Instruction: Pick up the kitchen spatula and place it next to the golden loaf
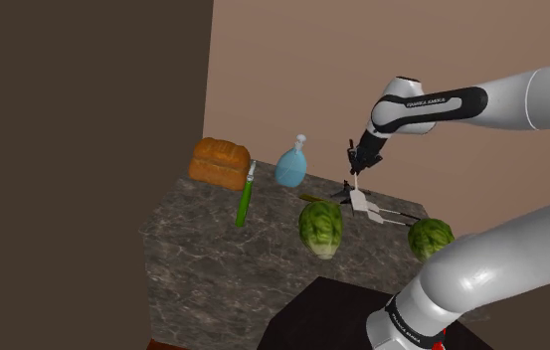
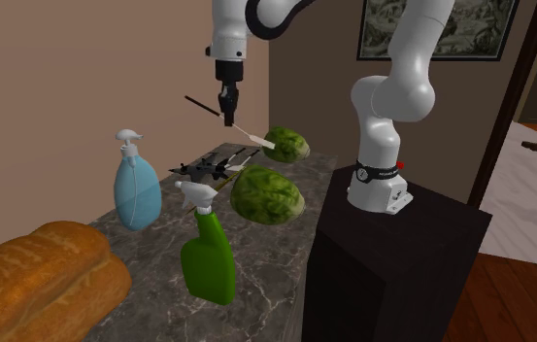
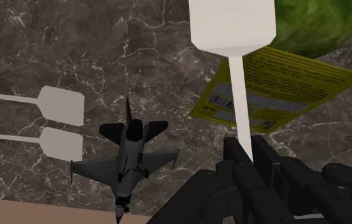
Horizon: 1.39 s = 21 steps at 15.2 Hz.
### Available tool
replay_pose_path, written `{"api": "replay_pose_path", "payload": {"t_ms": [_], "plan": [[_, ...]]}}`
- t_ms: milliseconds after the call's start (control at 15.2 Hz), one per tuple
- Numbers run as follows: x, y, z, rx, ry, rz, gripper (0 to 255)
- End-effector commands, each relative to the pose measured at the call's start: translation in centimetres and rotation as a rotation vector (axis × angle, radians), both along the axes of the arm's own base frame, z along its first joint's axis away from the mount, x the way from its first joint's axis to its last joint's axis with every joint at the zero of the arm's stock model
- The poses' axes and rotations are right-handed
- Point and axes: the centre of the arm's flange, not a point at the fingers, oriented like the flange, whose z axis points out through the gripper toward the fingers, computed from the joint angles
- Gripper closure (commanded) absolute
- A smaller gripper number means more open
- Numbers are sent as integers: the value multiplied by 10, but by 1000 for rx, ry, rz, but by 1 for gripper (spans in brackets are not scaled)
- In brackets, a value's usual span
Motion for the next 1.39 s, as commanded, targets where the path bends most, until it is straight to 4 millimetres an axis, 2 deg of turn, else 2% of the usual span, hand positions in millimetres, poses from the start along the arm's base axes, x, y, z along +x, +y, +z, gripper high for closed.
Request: {"api": "replay_pose_path", "payload": {"t_ms": [0,1320], "plan": [[19,19,-2,0,-1,-1,255],[197,214,-1,0,-1,-1,255]]}}
